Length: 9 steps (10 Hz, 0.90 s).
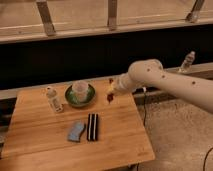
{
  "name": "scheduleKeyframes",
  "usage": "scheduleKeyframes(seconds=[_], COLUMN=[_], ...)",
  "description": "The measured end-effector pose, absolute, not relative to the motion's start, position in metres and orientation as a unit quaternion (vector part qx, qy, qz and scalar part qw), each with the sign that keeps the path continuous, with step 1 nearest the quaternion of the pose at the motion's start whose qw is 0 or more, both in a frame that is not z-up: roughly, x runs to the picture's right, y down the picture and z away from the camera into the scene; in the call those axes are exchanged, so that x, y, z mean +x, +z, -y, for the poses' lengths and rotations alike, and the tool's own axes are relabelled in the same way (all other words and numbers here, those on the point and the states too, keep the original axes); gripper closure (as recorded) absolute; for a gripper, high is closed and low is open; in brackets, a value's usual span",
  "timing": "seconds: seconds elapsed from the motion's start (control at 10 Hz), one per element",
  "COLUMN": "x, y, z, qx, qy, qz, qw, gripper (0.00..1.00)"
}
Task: Place the pepper in the ceramic cup
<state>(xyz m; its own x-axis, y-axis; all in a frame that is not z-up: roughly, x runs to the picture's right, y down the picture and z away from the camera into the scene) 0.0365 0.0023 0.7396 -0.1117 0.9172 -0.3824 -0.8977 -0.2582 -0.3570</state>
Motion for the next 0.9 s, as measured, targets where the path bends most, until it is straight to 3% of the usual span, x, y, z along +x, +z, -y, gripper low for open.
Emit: scheduleKeyframes(seconds=[0.2,0.6,0.9], x=[0.032,0.035,0.015], y=[0.740,0.742,0.757], z=[0.022,0.021,0.044], qx=[-0.268,-0.269,-0.273], qy=[0.742,0.741,0.721], qz=[0.033,0.033,0.036], qw=[0.614,0.615,0.636], gripper=[1.00,1.00,1.00])
